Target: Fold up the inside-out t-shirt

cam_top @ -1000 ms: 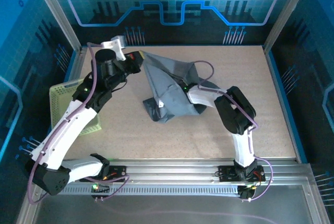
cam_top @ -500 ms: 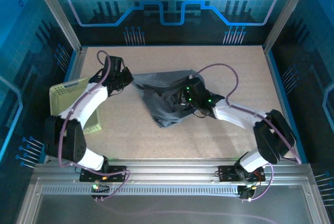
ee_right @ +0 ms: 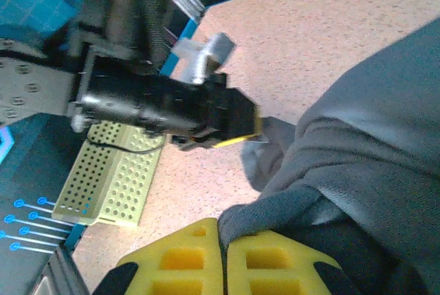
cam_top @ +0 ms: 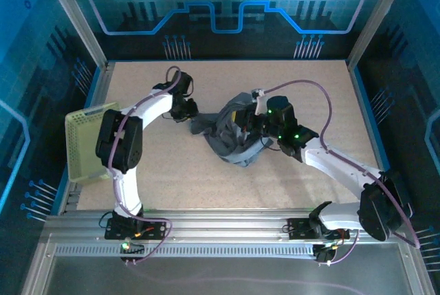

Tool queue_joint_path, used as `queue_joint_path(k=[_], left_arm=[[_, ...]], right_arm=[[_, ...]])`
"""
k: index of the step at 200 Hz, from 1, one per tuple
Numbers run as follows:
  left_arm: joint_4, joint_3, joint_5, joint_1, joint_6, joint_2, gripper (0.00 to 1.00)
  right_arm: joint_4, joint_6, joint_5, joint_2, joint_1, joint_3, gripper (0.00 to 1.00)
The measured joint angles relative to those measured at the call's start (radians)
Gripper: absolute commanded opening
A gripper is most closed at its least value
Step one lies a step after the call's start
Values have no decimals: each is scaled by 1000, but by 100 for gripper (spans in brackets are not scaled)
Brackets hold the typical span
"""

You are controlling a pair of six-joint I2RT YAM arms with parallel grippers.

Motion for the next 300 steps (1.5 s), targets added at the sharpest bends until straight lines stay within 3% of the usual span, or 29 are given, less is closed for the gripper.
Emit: queue_joint_path(k=[16,29,46,63,91,123,144,166,195,252,283,295,300], left_arm=[[-19,-5,-1,-25,9,-1,39],[-25,-8,-1,-35,11,-12,51],[-29,-19,-13,-37,29,-43,56],[-19,-77,-39,-36,32,-124,73],[-3,-196,-86,-36,31,-343,78],[124,-279,-63,-43,39,-568,79],[224,-297,13,-111,77,-631,79],[350,-340,114,-228,121,-634,81],[408,-372,209,-330,182,-567,74],[478,-484,306,-354,244,-512,75],[514,-488,388,-357,259,-489,81],[525,-482,401,-362,263,-460,72],[525,-476,401,-365,266,-446,61]], right_arm=[[8,-10,-11,0,13,8,0],[13,-10,-26,0,13,7,0],[4,-23,-29,-8,12,7,0],[-35,-50,-29,-46,11,8,0],[-178,-159,-36,-151,2,86,0],[-217,-308,-81,-304,-9,122,0],[-184,-365,-126,-373,-28,47,0],[-156,-379,-152,-383,-42,-83,0],[-165,-378,-161,-340,-42,-188,0],[-154,-386,-184,-351,-46,-182,0],[-150,-386,-187,-359,-46,-182,0],[-148,-385,-187,-359,-46,-182,0],[-147,-385,-187,-359,-46,-182,0]])
